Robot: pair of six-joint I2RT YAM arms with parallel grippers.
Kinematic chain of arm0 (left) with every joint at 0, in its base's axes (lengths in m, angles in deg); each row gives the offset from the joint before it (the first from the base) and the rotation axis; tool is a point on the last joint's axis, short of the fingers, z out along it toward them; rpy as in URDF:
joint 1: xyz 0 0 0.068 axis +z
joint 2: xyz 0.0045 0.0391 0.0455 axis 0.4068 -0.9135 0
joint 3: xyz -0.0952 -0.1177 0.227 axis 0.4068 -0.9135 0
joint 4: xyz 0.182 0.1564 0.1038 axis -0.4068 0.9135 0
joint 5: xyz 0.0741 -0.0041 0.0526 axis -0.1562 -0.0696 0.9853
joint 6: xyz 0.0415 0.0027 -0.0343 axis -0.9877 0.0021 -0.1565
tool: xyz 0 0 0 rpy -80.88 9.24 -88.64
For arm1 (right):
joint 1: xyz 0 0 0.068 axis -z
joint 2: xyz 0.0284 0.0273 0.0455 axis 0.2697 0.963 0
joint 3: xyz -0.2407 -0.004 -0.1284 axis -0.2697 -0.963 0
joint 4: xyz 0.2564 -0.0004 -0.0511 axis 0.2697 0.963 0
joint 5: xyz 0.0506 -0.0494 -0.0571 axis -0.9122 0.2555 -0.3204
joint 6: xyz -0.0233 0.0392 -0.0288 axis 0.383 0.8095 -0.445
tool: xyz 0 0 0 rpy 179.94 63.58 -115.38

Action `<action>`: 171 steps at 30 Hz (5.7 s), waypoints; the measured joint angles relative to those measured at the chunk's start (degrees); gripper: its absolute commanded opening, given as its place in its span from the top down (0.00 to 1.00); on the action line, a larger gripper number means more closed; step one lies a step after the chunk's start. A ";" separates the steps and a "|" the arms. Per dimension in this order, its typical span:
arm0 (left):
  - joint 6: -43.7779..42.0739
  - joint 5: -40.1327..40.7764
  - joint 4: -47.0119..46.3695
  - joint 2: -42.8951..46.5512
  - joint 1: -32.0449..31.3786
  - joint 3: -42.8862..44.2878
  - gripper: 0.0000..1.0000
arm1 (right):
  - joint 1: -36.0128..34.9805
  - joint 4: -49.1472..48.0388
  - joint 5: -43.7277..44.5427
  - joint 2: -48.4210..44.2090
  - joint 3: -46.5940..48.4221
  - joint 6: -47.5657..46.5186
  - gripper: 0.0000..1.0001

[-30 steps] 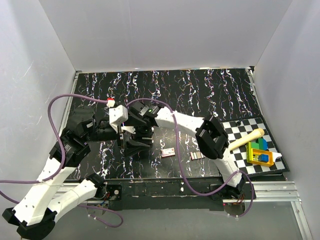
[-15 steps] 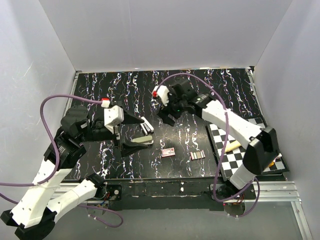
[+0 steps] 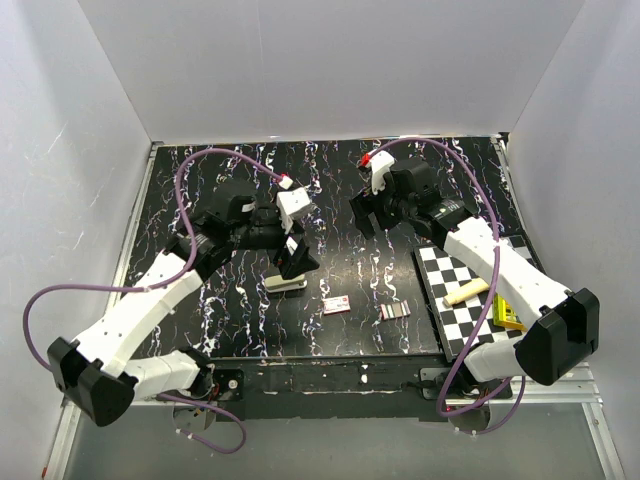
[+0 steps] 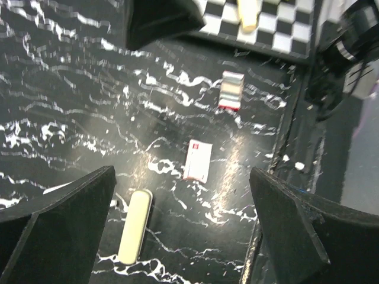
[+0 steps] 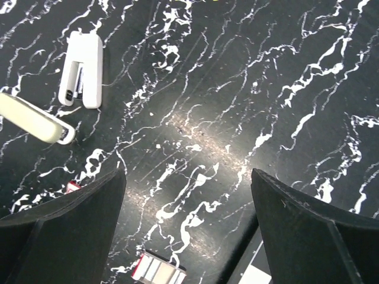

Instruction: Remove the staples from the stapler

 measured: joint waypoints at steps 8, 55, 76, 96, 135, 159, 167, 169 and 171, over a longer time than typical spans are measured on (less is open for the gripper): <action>-8.17 9.60 1.03 -8.74 -0.26 -1.20 0.02 | -0.37 -1.86 -4.76 -0.37 -3.52 5.60 0.09; -24.74 14.34 -5.33 -22.51 0.33 -11.41 0.19 | -4.79 -0.52 -8.31 -0.52 -6.10 6.88 0.13; -24.11 13.11 -4.98 -28.61 0.94 -11.78 0.49 | -5.90 -0.57 -9.94 0.09 -6.34 6.88 0.14; -21.53 13.84 -3.61 -25.79 0.94 -10.34 1.00 | -6.71 -0.11 -8.81 -0.31 -6.60 6.84 0.16; -2.47 -22.03 -15.61 5.62 0.74 -13.57 1.00 | -20.31 17.84 -26.16 -8.04 12.52 -15.15 0.36; 1.92 -23.71 -19.93 6.47 0.35 -15.58 1.00 | -22.03 20.50 -27.04 -2.69 15.52 -17.38 0.59; 2.34 -23.15 -20.90 7.17 0.11 -16.50 1.00 | -22.03 19.54 -27.21 -2.78 14.71 -16.87 0.60; 2.54 -22.84 -20.87 7.32 0.11 -16.57 1.00 | -22.03 18.78 -27.21 -3.06 14.10 -16.44 0.60; 2.58 -22.58 -20.96 7.54 0.11 -16.72 1.00 | -22.03 18.34 -27.17 -3.15 13.70 -16.04 0.60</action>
